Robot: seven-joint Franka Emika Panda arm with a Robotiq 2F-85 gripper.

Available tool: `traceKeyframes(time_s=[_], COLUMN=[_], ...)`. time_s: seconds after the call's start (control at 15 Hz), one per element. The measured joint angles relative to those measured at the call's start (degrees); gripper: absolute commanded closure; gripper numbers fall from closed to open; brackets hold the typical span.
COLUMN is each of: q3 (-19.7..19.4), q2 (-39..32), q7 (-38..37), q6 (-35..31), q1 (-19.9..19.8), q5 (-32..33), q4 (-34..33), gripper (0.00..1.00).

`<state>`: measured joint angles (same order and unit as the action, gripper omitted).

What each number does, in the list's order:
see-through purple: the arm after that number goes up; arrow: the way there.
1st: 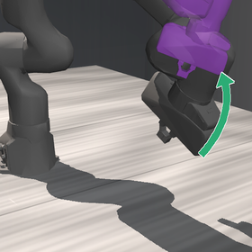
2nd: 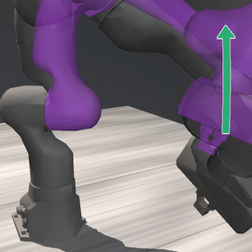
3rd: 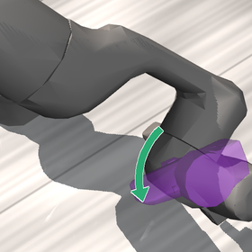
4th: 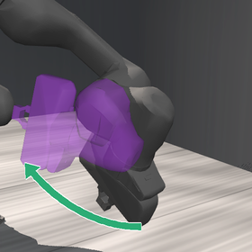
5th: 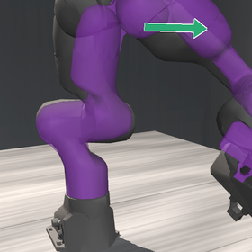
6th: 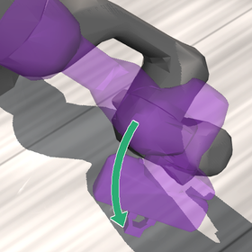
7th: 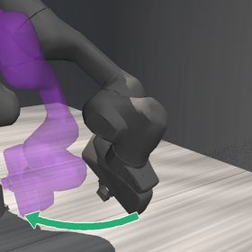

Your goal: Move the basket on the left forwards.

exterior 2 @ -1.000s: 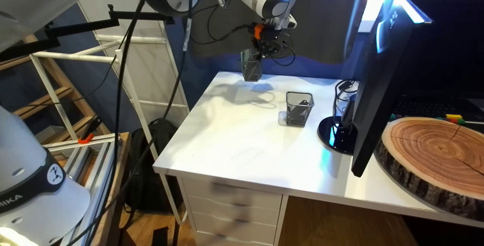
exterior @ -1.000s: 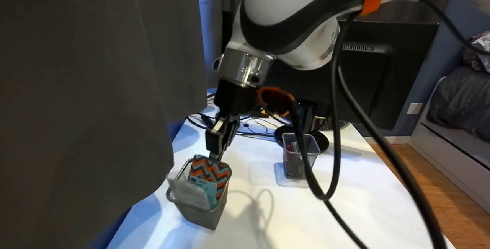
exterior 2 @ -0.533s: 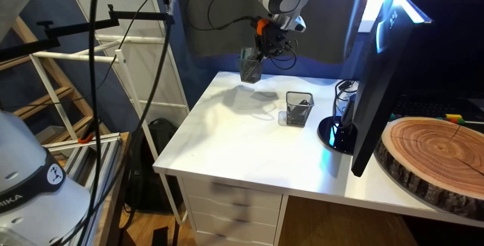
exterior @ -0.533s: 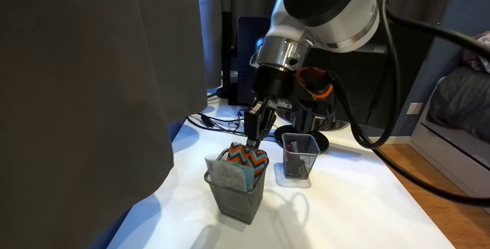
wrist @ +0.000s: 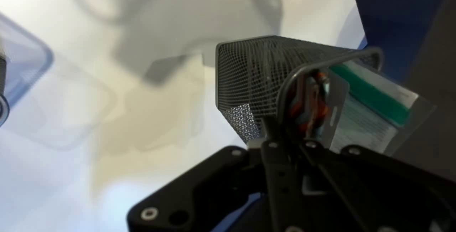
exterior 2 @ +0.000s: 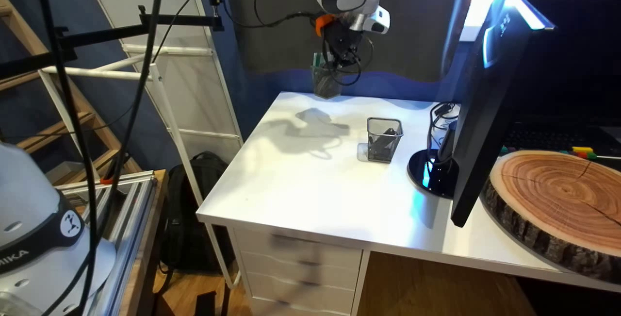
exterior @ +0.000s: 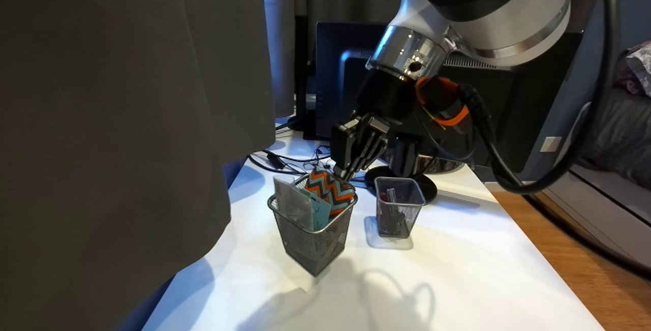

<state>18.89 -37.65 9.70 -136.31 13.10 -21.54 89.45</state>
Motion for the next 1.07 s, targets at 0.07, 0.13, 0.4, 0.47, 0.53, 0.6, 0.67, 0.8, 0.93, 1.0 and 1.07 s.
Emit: traceKeyframes(time_s=[0.07,0.13,0.4,0.47,0.53,0.6,0.67,0.8,0.93,1.0,1.07], q3=[0.0,0.0,-0.8,-1.0,-1.0,-0.9,-0.9,-0.9,-0.9,-0.9,-0.9], q2=[0.5,0.5,0.3,0.4,0.6,0.8,1.4,3.3,6.1,7.9,9.8], q7=[-0.1,-0.1,-2.7,-3.9,-5.3,-6.9,-8.4,-11.1,-13.8,-15.4,-16.9], q6=[-0.2,-0.2,-2.2,-2.8,-3.8,-5.7,-8.6,-15.3,-21.7,-24.7,-27.6], q1=[-0.1,-0.1,-0.1,-0.2,-0.3,-0.4,-0.4,-0.5,-1.0,-1.2,-1.5], q5=[-0.1,0.0,0.0,-0.1,-0.6,-1.7,-2.9,-4.6,-6.0,-6.7,-7.5], q4=[0.7,0.8,3.2,4.6,6.3,8.4,11.1,17.0,23.1,26.2,29.4], gripper=[0.99,0.99,0.99,0.99,0.99,0.99,0.99,0.99,0.99,0.99,0.99])
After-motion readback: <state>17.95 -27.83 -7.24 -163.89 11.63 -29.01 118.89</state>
